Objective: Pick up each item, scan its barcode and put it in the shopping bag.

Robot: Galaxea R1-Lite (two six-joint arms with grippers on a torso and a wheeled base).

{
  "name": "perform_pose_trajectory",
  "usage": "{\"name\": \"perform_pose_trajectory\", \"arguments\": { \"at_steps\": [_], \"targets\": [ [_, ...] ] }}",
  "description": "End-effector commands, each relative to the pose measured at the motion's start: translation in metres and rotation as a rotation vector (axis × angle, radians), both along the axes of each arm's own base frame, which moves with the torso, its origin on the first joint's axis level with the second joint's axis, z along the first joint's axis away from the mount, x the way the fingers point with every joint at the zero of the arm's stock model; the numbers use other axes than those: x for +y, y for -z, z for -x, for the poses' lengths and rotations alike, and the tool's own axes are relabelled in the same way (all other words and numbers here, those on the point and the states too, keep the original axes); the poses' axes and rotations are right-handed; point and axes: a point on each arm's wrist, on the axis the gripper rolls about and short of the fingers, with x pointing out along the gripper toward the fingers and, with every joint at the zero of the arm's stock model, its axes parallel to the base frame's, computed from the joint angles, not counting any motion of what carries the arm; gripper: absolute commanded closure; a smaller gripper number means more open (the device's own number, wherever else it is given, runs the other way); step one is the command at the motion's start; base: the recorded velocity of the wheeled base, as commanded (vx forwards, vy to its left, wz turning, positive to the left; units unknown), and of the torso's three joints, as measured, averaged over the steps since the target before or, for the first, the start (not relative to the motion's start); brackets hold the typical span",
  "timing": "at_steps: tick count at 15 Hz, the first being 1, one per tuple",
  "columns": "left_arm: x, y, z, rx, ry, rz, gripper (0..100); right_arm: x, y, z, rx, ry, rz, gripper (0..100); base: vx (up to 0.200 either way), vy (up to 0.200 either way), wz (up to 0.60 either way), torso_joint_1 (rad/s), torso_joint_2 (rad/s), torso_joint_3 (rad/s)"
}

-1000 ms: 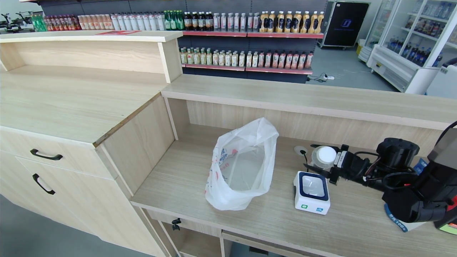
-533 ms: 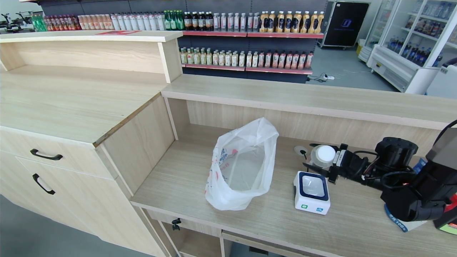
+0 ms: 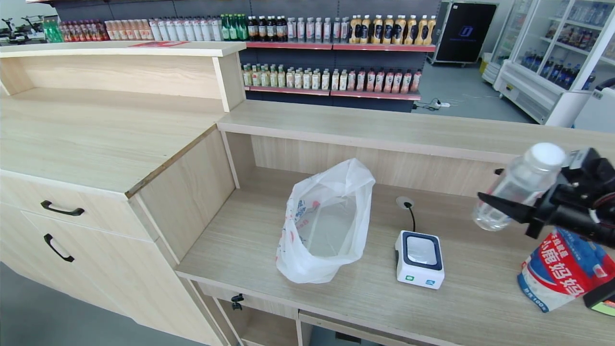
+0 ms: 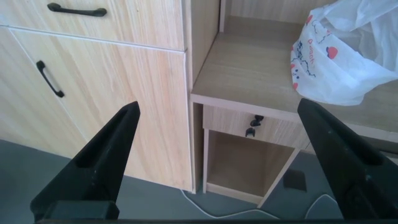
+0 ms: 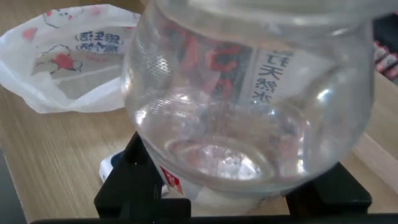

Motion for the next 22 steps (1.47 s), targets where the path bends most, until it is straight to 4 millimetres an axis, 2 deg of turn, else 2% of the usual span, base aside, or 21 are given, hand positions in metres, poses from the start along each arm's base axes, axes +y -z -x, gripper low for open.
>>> {"name": "perform_pose_trajectory", "arguments": {
  "at_steps": [1,3,5,9,12,13,16,20,22],
  "targets": [
    [0.0,0.0,0.0,-0.001,0.0,0.0,0,-0.039,-0.026,0.08,0.032,0.311,-0.087,100,0.0,0.0,0.0,0.0,0.0,0.0],
    [0.0,0.0,0.0,-0.001,0.0,0.0,0,-0.047,-0.027,0.101,0.073,0.415,-0.111,100,0.0,0.0,0.0,0.0,0.0,0.0],
    [0.0,0.0,0.0,-0.001,0.0,0.0,0,-0.046,-0.03,0.111,0.078,0.462,-0.133,100,0.0,0.0,0.0,0.0,0.0,0.0],
    [0.0,0.0,0.0,-0.001,0.0,0.0,0,-0.041,-0.031,0.109,0.093,0.697,-0.157,100,0.0,0.0,0.0,0.0,0.0,0.0],
    [0.0,0.0,0.0,-0.001,0.0,0.0,0,-0.019,-0.036,0.104,0.076,0.65,-0.188,100,0.0,0.0,0.2,0.002,0.0,0.001],
    [0.0,0.0,0.0,-0.001,0.0,0.0,0,-0.001,-0.041,0.103,0.066,0.646,-0.242,100,0.0,0.0,0.6,0.002,0.0,0.007],
    [0.0,0.0,0.0,-0.001,0.0,0.0,0,0.034,-0.04,0.091,0.088,0.648,-0.303,100,0.0,0.0,0.6,-0.001,0.0,0.004],
    [0.0,0.0,0.0,-0.001,0.0,0.0,0,0.061,-0.024,0.063,0.223,0.513,-0.375,100,0.0,0.0,0.15,0.003,0.0,-0.001],
    [0.0,0.0,0.0,-0.001,0.0,0.0,0,0.069,0.002,0.016,0.266,0.479,-0.482,100,0.0,0.0,0.0,0.0,0.0,0.0]
  ]
}}
